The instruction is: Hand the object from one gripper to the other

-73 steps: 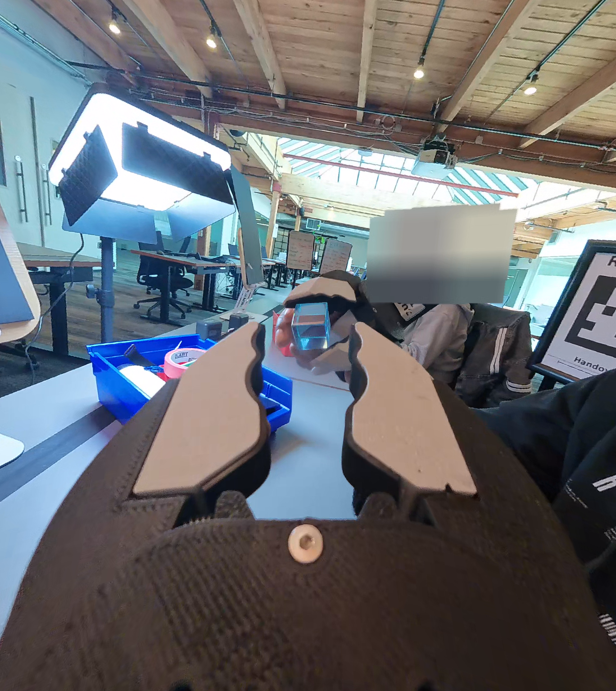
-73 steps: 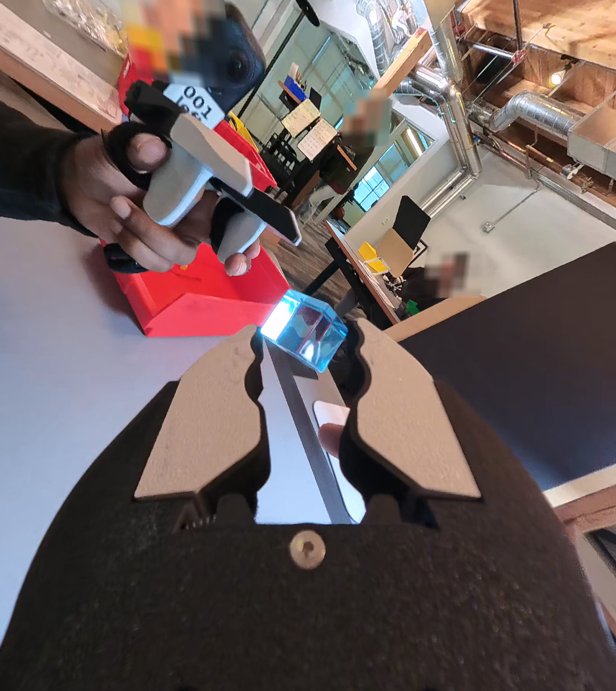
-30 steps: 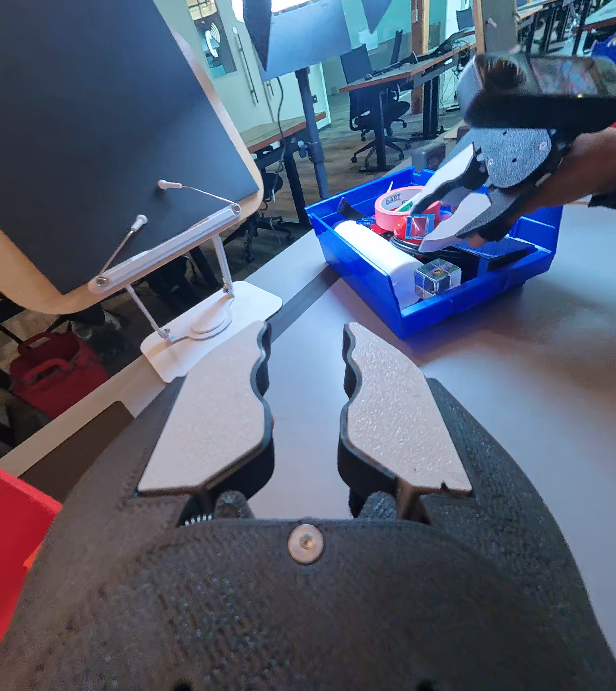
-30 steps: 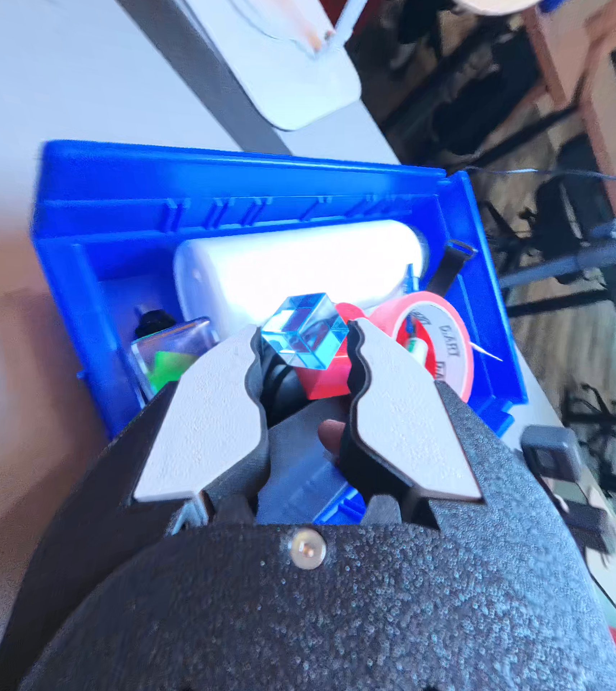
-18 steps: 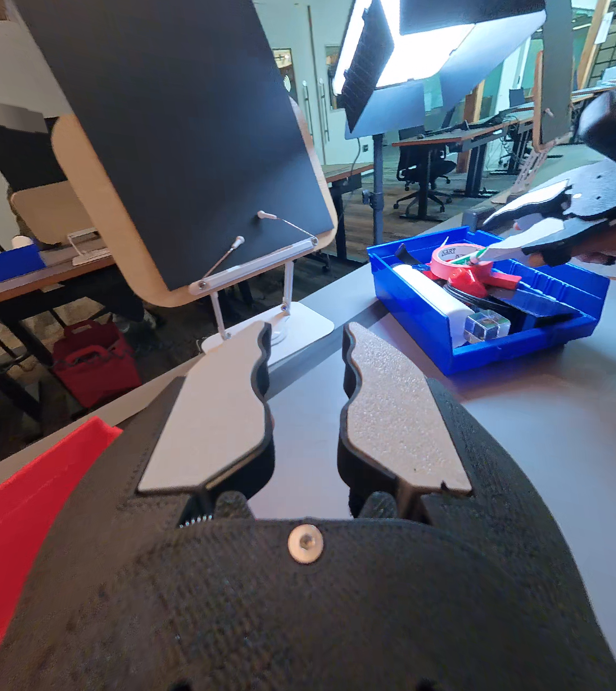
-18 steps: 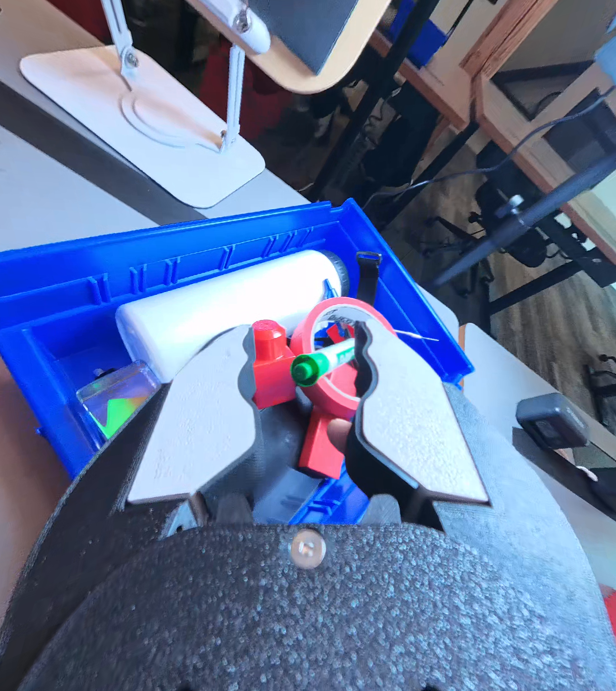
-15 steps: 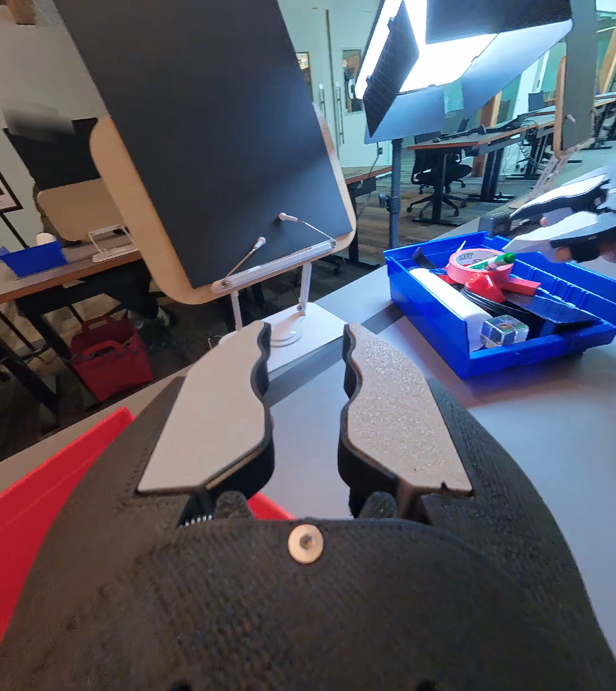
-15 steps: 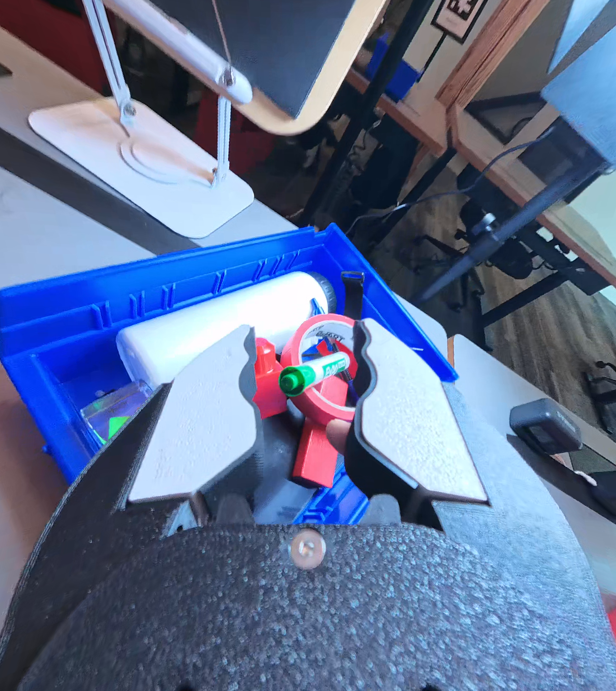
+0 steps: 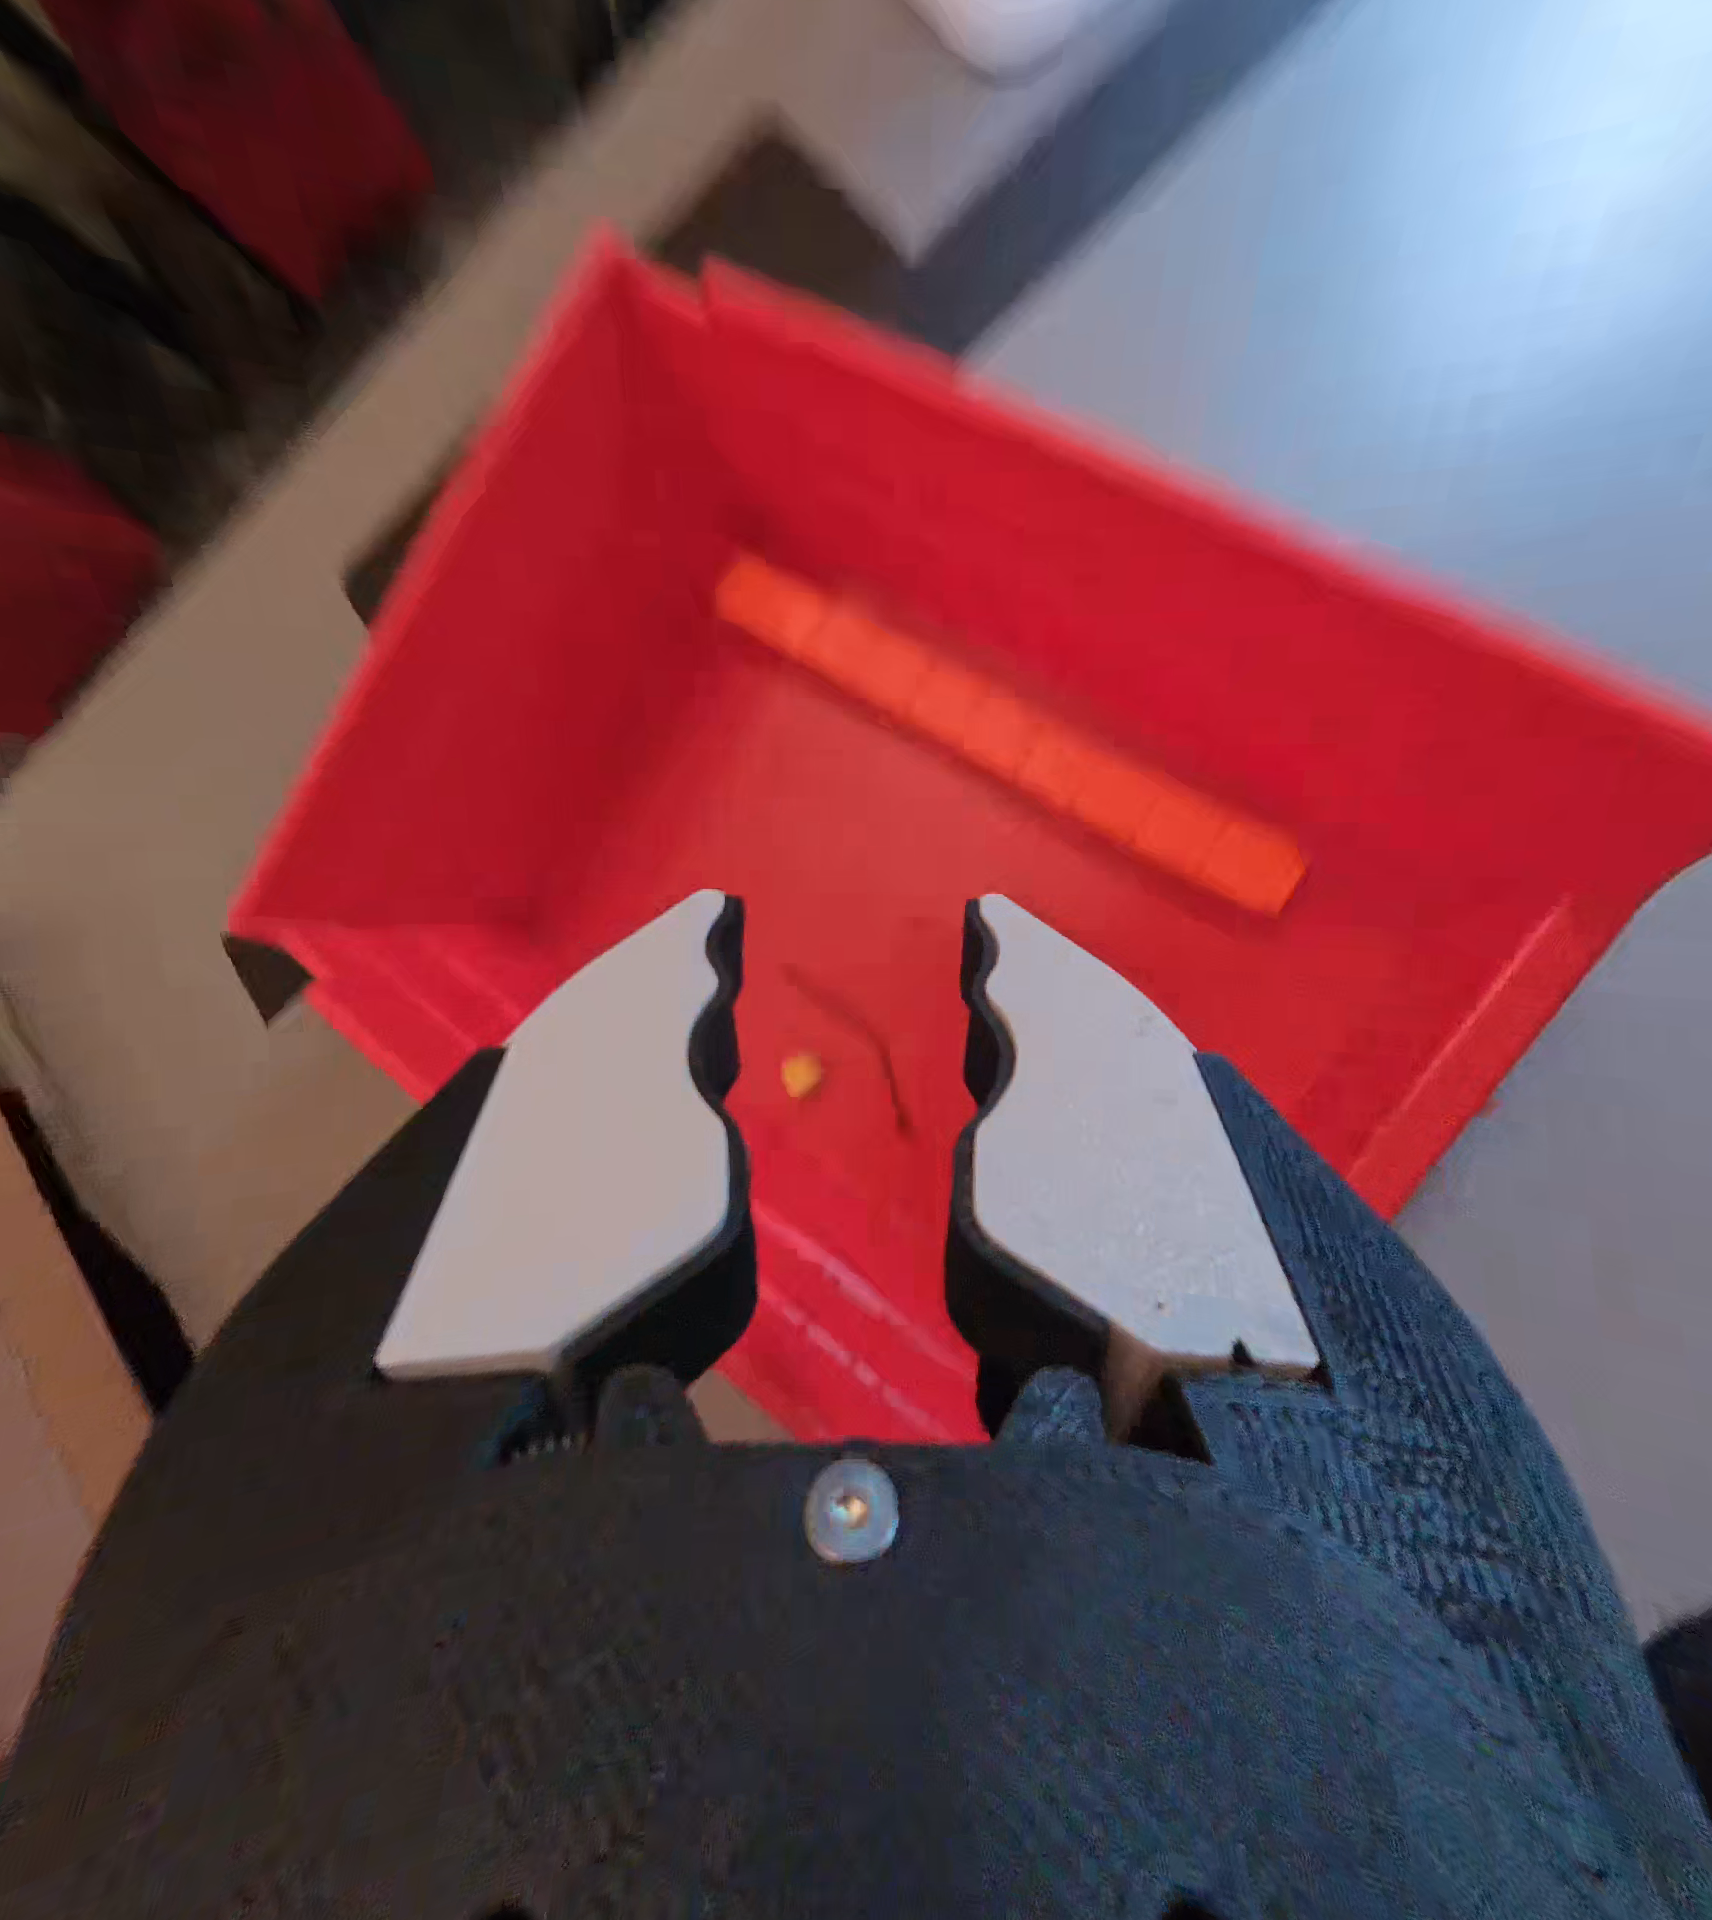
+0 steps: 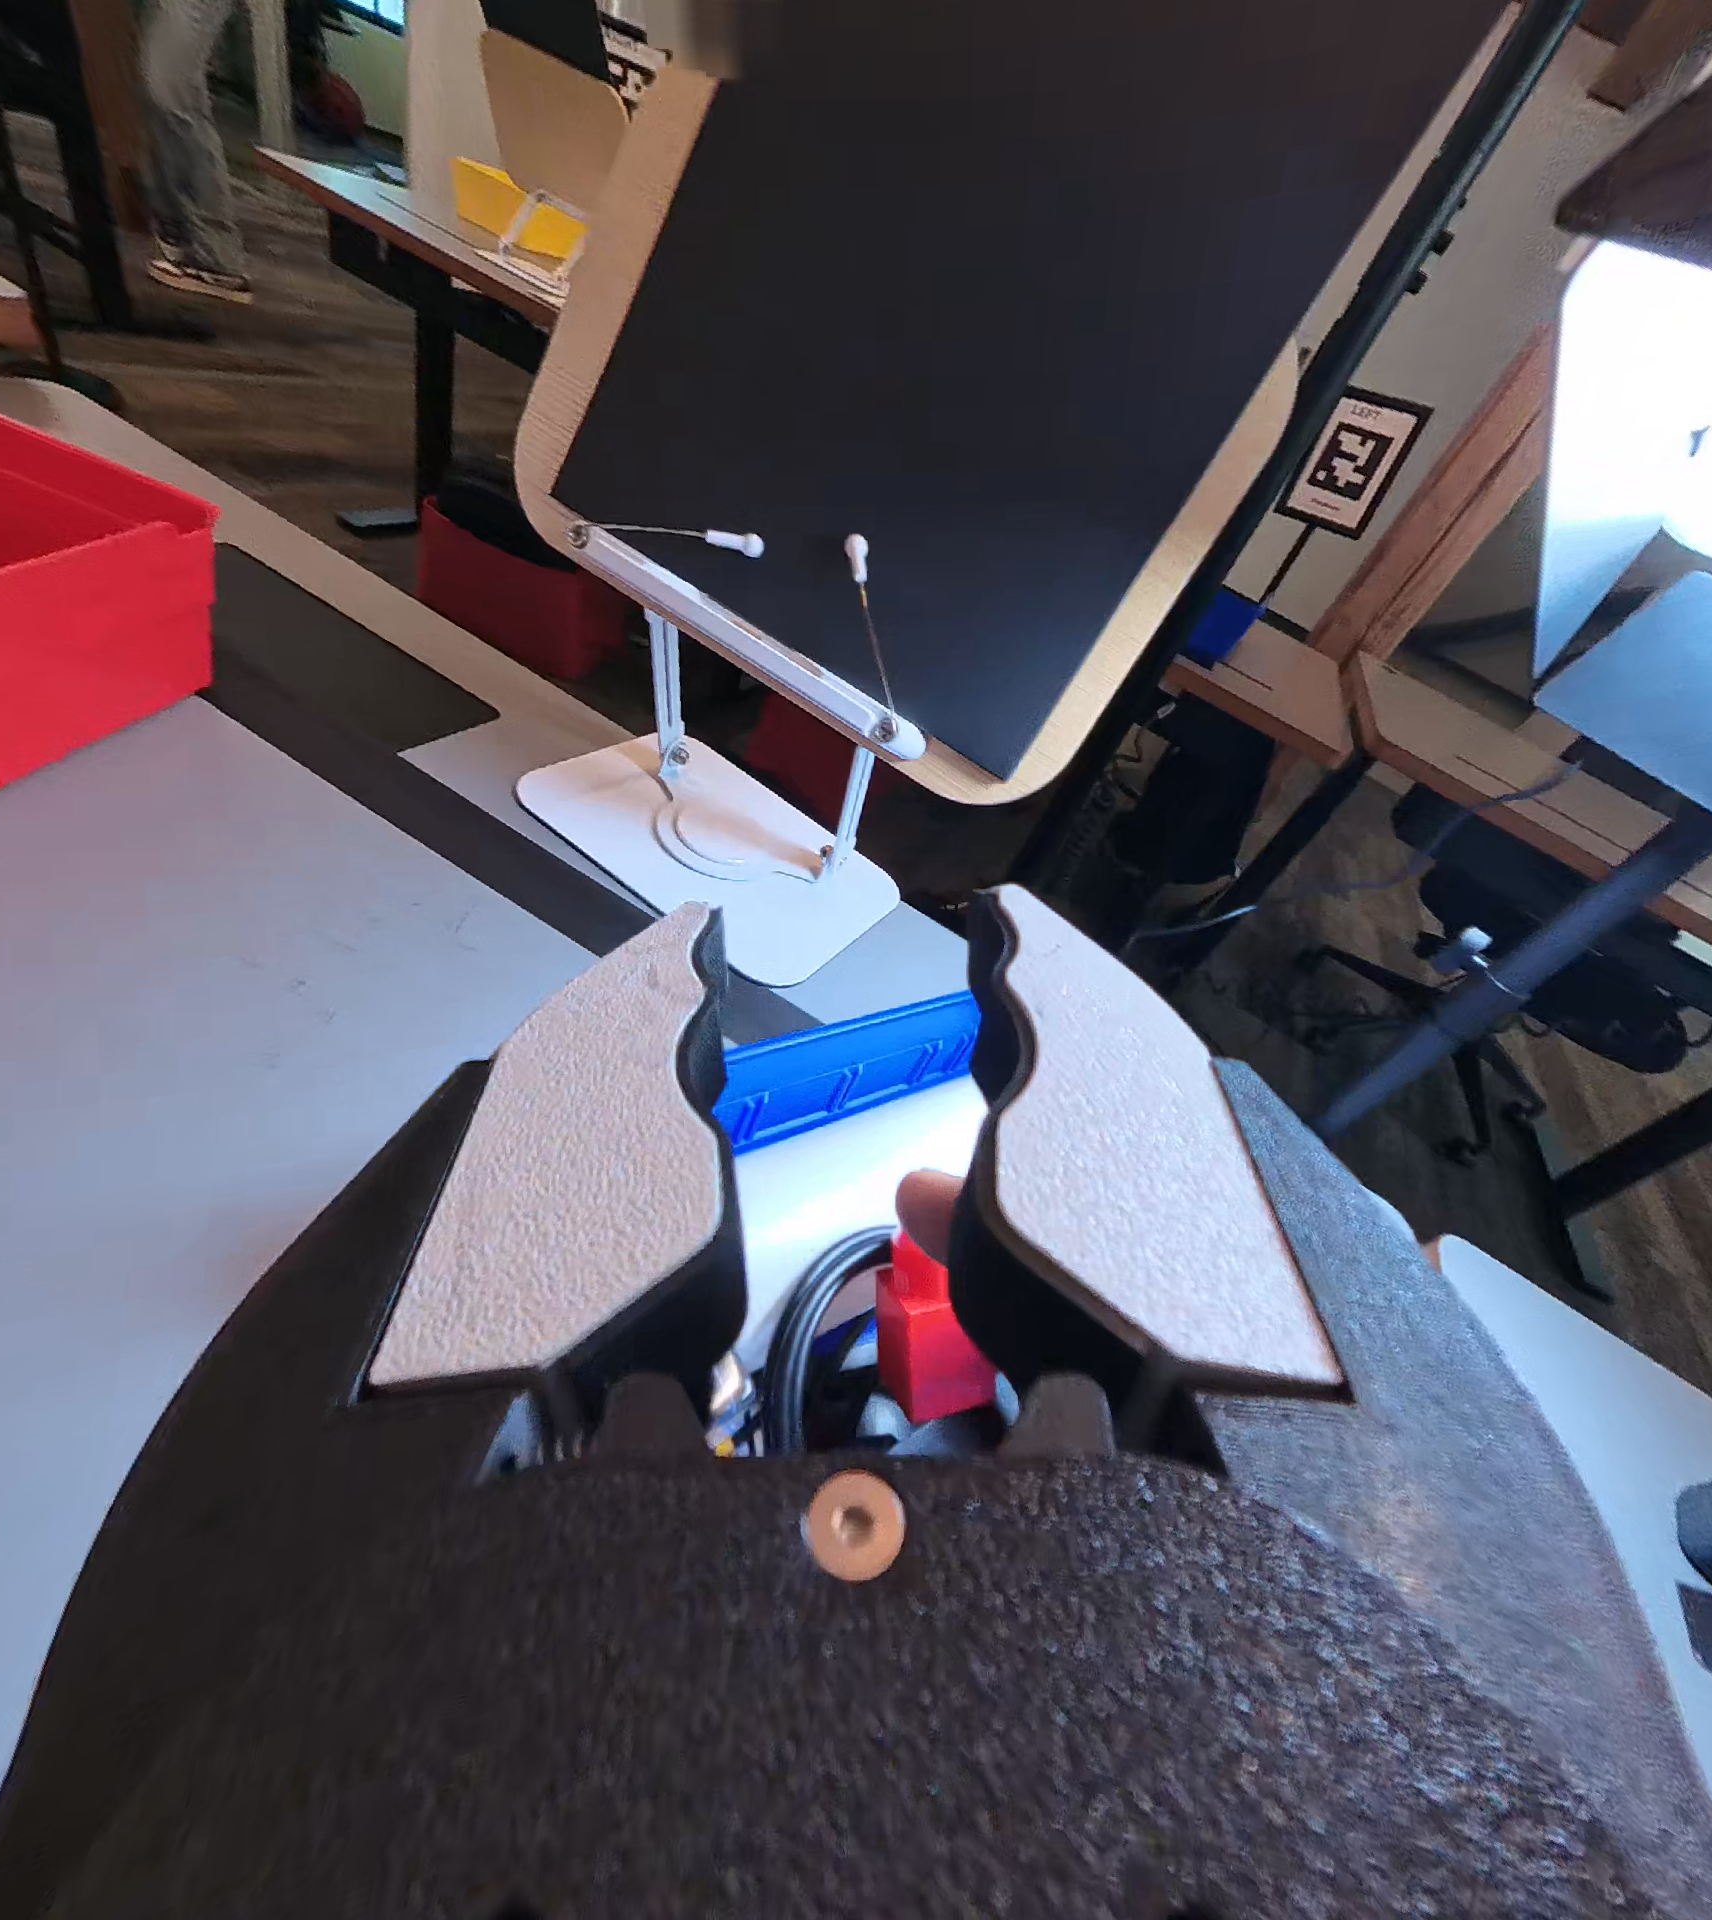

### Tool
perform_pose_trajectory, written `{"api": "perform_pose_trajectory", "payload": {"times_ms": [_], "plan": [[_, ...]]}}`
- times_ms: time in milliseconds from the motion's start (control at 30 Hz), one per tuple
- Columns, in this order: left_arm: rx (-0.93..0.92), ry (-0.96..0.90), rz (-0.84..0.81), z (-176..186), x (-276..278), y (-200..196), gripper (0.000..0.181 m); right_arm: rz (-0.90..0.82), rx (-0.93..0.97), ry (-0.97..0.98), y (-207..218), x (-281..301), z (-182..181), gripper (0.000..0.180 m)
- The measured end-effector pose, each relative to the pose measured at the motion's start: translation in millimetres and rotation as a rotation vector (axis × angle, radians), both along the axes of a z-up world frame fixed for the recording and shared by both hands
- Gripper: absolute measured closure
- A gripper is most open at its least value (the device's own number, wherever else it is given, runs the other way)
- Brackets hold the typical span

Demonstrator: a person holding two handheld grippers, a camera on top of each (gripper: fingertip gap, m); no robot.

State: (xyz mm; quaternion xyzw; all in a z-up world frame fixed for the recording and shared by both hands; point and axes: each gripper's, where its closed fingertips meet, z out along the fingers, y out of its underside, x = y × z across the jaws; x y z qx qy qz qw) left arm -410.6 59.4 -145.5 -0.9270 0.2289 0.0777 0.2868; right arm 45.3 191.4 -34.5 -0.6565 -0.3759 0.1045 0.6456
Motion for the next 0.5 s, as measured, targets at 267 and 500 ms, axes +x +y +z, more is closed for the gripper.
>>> {"api": "perform_pose_trajectory", "payload": {"times_ms": [267,500], "plan": [[-0.584,0.321,-0.058,-86.8,-49.9,-25.3,0.142,0.045,0.024,-0.047,-6.7,-10.3,-5.2,0.14],[-0.788,0.468,-0.126,-110.3,-66.2,-26.7,0.141,0.055,0.005,-0.027,-4.0,-6.6,-7.7,0.141]]}}
